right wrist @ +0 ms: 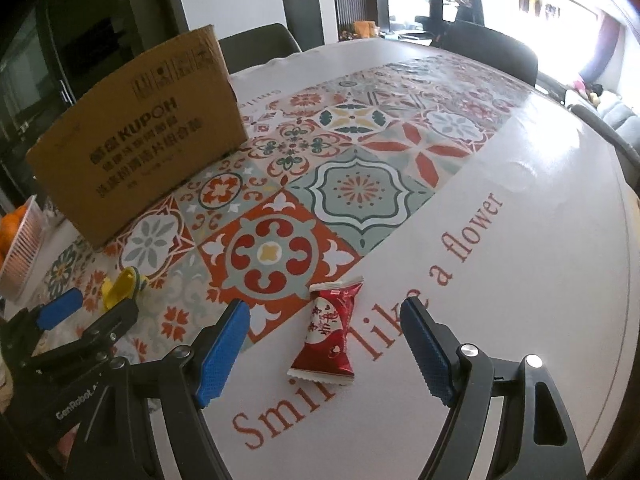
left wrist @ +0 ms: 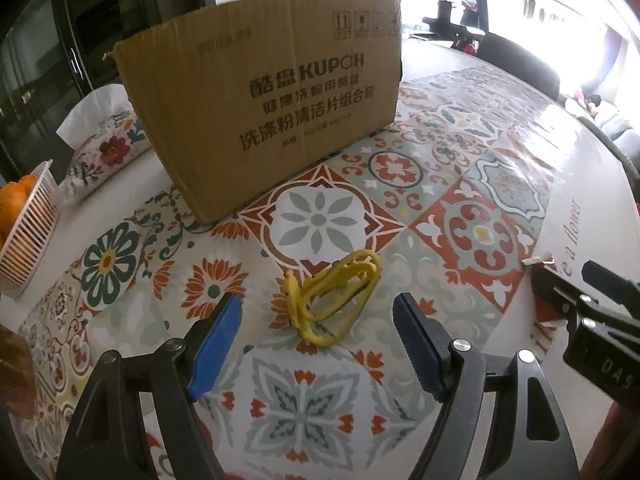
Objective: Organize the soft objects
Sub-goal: 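Grasp the yellow rubber band with the left gripper while the right grasps the red candy packet, then carry the rubber band and candy packet with both grippers over the box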
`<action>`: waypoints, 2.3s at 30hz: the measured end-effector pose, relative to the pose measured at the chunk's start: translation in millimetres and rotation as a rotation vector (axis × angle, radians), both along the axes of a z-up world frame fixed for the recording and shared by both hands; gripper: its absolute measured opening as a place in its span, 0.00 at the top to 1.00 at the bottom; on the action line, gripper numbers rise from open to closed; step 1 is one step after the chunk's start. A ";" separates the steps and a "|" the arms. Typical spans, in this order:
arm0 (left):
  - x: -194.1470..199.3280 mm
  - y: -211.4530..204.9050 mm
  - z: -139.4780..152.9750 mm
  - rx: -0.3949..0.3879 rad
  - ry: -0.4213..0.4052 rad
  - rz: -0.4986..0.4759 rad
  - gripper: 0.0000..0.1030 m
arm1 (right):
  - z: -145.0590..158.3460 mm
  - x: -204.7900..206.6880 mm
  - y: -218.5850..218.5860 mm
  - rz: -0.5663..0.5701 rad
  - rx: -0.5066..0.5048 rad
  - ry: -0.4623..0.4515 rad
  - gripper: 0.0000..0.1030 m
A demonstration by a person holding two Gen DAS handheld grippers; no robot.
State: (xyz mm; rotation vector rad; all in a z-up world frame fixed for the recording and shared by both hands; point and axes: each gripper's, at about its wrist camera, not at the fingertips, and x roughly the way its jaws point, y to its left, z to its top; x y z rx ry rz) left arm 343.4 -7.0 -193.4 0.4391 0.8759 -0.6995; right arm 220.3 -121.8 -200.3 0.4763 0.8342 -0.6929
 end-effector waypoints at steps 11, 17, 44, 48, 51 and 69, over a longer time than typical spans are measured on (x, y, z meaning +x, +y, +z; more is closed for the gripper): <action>17.1 -11.8 -17.5 -0.004 0.027 -0.033 0.33 | -18.1 9.0 -8.2 -0.021 0.034 0.041 0.33; 17.8 -16.3 -25.5 -0.008 0.053 -0.028 0.48 | -20.1 11.3 -6.7 0.014 -0.011 0.076 0.42; -34.5 -8.1 -17.2 -0.088 0.114 0.189 0.54 | -5.3 -5.4 -18.7 0.368 -0.040 0.059 0.77; -45.8 -4.7 -8.0 -0.096 0.110 0.226 0.54 | 8.2 -10.1 -18.6 0.429 -0.056 0.034 0.77; -53.3 -2.5 3.1 -0.111 0.108 0.262 0.54 | 20.4 -13.2 -18.8 0.469 -0.068 0.015 0.77; -85.2 7.2 72.5 -0.195 0.068 0.462 0.54 | 95.8 -16.8 -30.0 0.634 -0.115 -0.122 0.77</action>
